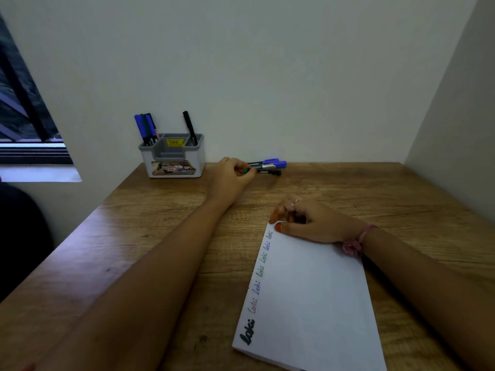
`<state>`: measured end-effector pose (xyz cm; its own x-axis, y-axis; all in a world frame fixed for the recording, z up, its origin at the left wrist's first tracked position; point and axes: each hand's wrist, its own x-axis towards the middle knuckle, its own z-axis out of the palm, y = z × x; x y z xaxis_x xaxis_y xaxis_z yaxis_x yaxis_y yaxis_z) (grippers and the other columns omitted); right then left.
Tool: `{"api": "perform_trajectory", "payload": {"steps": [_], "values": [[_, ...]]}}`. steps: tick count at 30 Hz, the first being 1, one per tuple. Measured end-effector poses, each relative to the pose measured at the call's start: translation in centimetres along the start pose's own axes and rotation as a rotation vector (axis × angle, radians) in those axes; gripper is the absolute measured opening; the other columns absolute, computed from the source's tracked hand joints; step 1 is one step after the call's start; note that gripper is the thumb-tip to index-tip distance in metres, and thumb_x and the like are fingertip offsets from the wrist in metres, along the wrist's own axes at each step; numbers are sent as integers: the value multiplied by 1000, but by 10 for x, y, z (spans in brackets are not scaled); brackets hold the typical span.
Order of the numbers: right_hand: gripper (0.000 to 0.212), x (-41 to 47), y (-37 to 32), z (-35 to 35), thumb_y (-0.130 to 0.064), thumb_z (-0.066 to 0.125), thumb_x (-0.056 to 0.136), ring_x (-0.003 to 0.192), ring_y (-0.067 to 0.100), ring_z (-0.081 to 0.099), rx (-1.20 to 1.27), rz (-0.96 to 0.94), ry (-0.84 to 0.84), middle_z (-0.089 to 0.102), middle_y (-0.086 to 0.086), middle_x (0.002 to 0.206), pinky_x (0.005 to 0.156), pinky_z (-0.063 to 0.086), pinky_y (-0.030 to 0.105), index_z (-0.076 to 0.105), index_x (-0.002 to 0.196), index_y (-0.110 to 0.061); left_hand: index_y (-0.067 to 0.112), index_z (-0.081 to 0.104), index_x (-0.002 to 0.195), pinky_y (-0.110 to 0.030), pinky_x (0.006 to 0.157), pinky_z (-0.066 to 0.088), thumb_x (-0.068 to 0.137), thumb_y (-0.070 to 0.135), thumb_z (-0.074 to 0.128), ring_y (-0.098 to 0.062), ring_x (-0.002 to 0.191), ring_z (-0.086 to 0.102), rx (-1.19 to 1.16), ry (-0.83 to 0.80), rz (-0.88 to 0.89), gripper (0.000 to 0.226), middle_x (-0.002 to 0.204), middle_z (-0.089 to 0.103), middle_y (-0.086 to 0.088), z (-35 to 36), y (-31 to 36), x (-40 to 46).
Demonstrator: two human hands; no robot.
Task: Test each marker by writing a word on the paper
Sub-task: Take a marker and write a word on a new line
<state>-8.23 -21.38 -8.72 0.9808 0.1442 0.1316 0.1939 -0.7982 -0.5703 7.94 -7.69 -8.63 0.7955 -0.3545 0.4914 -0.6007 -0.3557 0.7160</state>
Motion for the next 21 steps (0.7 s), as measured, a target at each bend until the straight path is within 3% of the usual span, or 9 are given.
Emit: {"api": "perform_trajectory", "payload": {"steps": [4,10,13,16,19,21], "values": [[25,-5,-4,-6,-19,58,90,83,14,61,-26,-3,43,65,-5,104,72,48,27,60,89,-44,9,68,97,-19,72,51,81,25,69,-8,79,63,-364,83,-141,22,87,69,0,-25,15,-18],[18,-5,-18,-19,-21,56,91,86,27,63,139,26,345,68,2,97,76,51,38,62,91,-38,8,66,101,-25,84,54,85,22,65,-8,83,64,-621,80,-143,22,88,69,0,-71,43,-58],[22,-10,-39,-25,-10,48,96,75,6,59,244,-19,384,64,8,90,67,49,22,62,97,-26,11,65,101,-25,83,54,86,22,64,-9,88,66,-678,59,-93,19,90,69,0,-85,54,-74],[16,-21,-64,-22,-18,50,95,62,-3,53,334,-37,390,59,-5,75,60,43,14,65,100,-20,11,66,99,-18,77,53,87,17,62,-1,80,66,-746,5,-54,14,87,69,3,-89,66,-83],[24,-25,-80,-8,-30,59,89,79,-3,63,416,-44,307,70,-11,82,75,47,15,67,107,-17,6,66,101,-20,79,54,87,16,62,-6,81,67,-796,-112,-33,17,86,70,1,-86,74,-88],[29,-21,-83,-1,-37,64,85,97,22,66,371,-56,278,71,13,96,90,52,33,69,102,-15,5,65,103,-23,79,54,86,16,64,-10,83,67,-837,-175,-46,20,87,70,0,-81,76,-91]]}}
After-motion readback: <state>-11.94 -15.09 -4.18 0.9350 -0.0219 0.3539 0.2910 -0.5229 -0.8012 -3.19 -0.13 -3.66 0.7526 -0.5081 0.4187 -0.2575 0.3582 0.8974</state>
